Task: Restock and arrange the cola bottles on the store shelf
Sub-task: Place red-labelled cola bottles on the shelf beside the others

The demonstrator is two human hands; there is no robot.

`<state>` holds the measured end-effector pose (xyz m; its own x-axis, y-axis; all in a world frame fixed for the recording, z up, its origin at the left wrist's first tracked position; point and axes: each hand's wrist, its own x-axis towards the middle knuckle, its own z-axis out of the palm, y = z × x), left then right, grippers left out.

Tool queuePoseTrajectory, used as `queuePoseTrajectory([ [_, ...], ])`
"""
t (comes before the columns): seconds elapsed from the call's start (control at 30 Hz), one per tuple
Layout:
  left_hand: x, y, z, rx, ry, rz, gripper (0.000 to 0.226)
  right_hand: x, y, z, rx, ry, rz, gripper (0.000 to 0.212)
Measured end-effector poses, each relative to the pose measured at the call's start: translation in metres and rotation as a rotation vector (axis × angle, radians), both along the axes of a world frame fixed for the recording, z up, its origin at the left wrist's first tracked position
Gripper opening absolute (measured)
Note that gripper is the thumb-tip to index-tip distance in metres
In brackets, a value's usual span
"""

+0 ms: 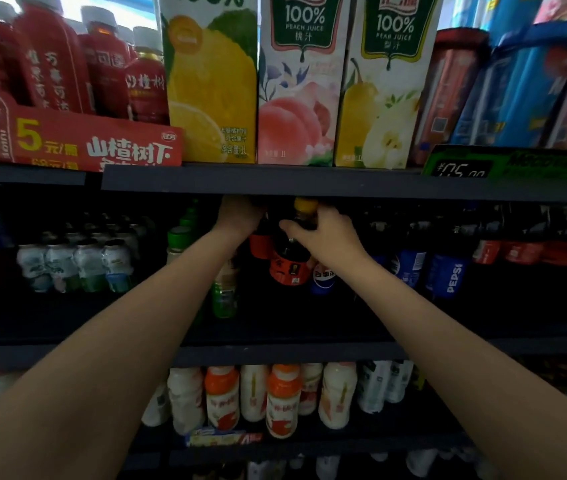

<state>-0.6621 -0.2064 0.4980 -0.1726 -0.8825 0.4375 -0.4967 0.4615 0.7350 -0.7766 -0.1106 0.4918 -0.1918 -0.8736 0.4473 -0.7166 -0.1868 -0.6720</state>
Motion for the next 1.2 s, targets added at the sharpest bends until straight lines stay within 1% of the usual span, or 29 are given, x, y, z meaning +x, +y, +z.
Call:
queuePoseTrajectory([
  [0.1,-0.007,-0.006,-0.002,0.039,-0.034,-0.007,0.032,0.002,-0.013,-0.004,0.046,0.021,-0.017,0.025],
  [0.27,-0.018,-0.014,-0.004,0.085,-0.103,0.021,0.022,0.009,-0.037,-0.002,0.118,0.149,-0.115,0.041],
  [0.33,-0.018,-0.015,-0.005,0.097,-0.091,0.044,0.024,0.012,-0.041,-0.003,0.099,0.217,-0.149,0.043],
  [0.4,-0.017,-0.014,-0.007,0.080,-0.086,0.063,0.027,0.011,-0.043,-0.006,0.075,0.241,-0.158,0.046],
  [0.5,-0.011,-0.006,-0.012,0.004,-0.045,0.103,0.025,0.009,-0.042,-0.012,0.071,0.211,-0.115,0.049],
  [0.6,0.002,0.012,-0.038,-0.115,-0.029,0.160,0.033,0.011,-0.038,-0.028,0.039,0.223,-0.089,0.056],
  [0.7,0.012,0.034,-0.081,-0.192,-0.056,0.034,0.044,0.018,-0.026,-0.053,-0.133,0.147,-0.073,0.062],
  [0.77,0.017,0.041,-0.101,-0.142,-0.119,-0.028,0.051,0.022,-0.016,-0.068,-0.206,0.088,-0.092,0.062],
  [0.83,0.021,0.043,-0.112,-0.065,-0.172,-0.074,0.059,0.022,-0.008,-0.081,-0.220,0.060,-0.108,0.056],
  [0.9,0.021,0.045,-0.114,0.002,-0.192,-0.123,0.065,0.020,-0.002,-0.092,-0.163,0.042,-0.125,0.047],
  [1.0,0.016,0.051,-0.113,0.094,-0.124,-0.152,0.069,0.015,0.005,-0.105,0.051,0.008,-0.118,0.036],
  [1.07,0.012,0.051,-0.114,0.162,-0.086,-0.153,0.071,0.014,0.006,-0.109,0.159,-0.021,-0.092,0.032],
  [1.13,0.009,0.050,-0.117,0.223,-0.066,-0.157,0.070,0.014,0.004,-0.111,0.209,-0.057,-0.065,0.029],
  [1.2,0.008,0.049,-0.120,0.252,-0.056,-0.126,0.064,0.015,0.001,-0.114,0.215,-0.065,-0.062,0.025],
])
